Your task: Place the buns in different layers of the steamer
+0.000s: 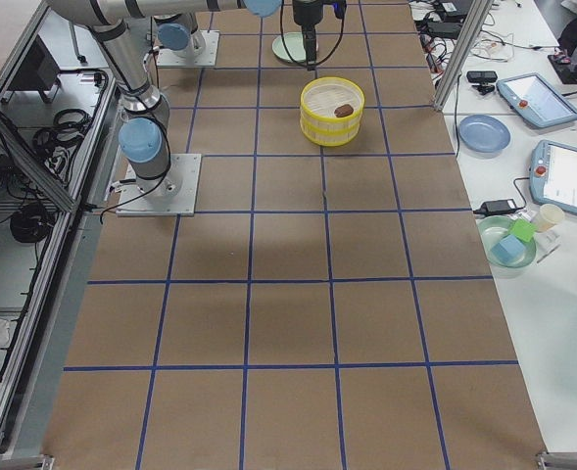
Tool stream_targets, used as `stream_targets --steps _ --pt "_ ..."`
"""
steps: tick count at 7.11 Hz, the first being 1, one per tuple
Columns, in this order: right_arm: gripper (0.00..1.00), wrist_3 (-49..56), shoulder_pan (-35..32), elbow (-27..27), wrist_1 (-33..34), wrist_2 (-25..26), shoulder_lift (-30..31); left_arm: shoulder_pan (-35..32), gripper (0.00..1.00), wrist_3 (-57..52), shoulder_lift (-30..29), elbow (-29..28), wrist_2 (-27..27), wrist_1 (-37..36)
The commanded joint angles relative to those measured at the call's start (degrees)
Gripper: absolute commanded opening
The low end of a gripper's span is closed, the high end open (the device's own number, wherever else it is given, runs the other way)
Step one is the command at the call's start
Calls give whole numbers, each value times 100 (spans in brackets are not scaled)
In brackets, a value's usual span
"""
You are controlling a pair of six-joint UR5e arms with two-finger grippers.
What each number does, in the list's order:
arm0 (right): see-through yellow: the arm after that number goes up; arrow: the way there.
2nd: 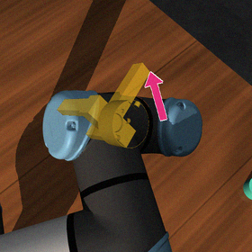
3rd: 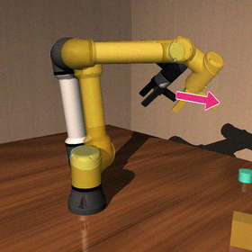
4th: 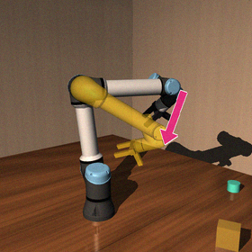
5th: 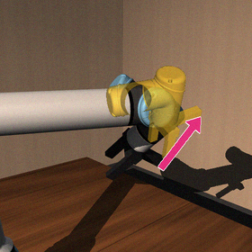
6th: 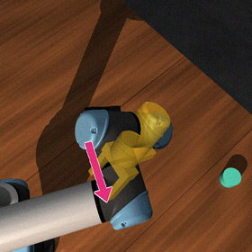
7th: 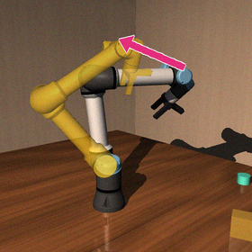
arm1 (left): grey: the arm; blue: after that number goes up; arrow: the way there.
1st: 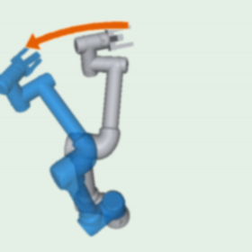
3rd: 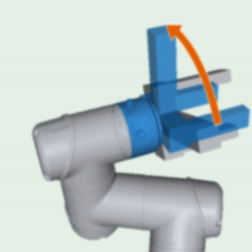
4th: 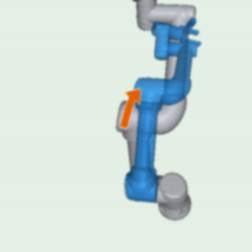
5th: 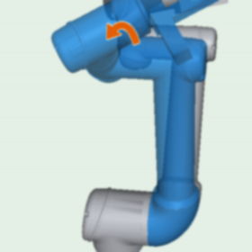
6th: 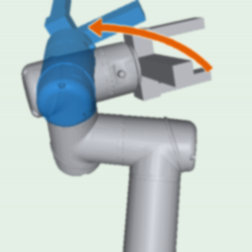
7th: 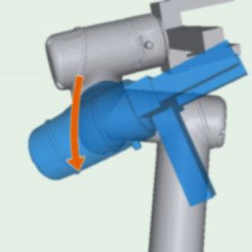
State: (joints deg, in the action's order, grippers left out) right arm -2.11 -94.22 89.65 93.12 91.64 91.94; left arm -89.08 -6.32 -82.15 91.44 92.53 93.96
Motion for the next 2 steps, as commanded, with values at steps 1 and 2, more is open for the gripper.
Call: stream_targets --steps 1,2 --pt "100 8 0 0 -13 2 9 13 100 -1 15 -3 2 -1" --pt "100 9 9 0 -48 11 9 5 100 -1 15 -3 -6 -10"
